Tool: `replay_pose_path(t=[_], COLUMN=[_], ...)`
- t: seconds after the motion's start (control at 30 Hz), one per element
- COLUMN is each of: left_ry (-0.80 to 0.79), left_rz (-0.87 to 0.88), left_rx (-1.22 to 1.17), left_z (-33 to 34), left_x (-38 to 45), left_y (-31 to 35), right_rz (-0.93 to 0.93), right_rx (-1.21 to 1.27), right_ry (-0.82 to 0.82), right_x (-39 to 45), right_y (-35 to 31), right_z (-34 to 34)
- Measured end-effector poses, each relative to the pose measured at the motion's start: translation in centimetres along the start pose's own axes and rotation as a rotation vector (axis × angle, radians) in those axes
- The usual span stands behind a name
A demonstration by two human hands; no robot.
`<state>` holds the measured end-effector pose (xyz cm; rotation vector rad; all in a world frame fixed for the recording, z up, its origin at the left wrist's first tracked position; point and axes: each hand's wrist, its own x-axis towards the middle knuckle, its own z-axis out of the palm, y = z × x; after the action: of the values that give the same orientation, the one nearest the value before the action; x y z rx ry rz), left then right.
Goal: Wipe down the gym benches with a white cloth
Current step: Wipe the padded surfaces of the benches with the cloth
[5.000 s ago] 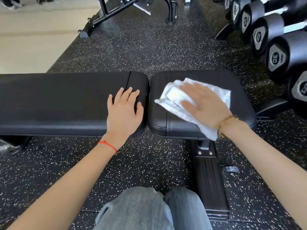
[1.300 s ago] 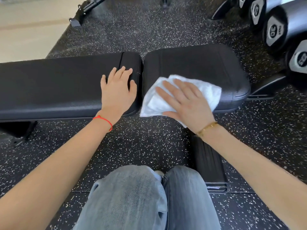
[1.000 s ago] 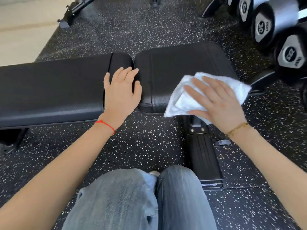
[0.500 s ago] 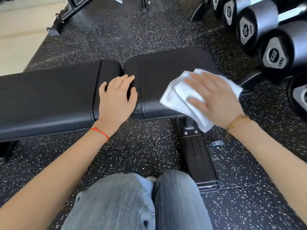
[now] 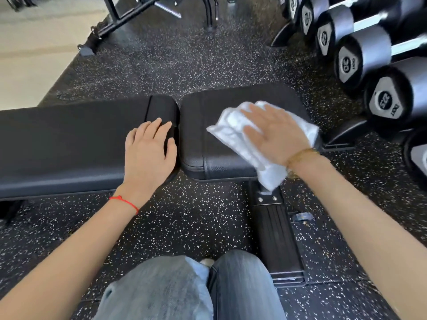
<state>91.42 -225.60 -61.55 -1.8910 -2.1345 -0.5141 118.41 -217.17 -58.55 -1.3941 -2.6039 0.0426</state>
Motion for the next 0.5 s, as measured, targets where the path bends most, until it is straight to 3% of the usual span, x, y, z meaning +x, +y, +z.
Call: replay_pose_path(t=[0.1, 0.2, 0.37, 0.5], left_ry=[-0.02, -0.031, -0.026, -0.019], left_rz=[-0.004, -0.014, -0.015, -0.017], left_rx=[0.001, 0.005, 0.004, 0.001], left_z=[0.0, 0.1, 0.2, 0.4], left_x=[0.1, 0.0, 0.0, 0.0], left_y=[0.2, 0.4, 0.4, 0.3], right_rz=[0.121, 0.123, -0.169, -0.2], right_rx=[-0.104, -0.118, -0.108, 0.047], right_ry=[-0.02, -0.087, -0.064, -0.012], right_x=[2.4, 6.6, 5.7, 2.3], right_y=[2.2, -0.1, -5.1, -2.1], right_z=[-0.9, -0.9, 1.4, -0.4])
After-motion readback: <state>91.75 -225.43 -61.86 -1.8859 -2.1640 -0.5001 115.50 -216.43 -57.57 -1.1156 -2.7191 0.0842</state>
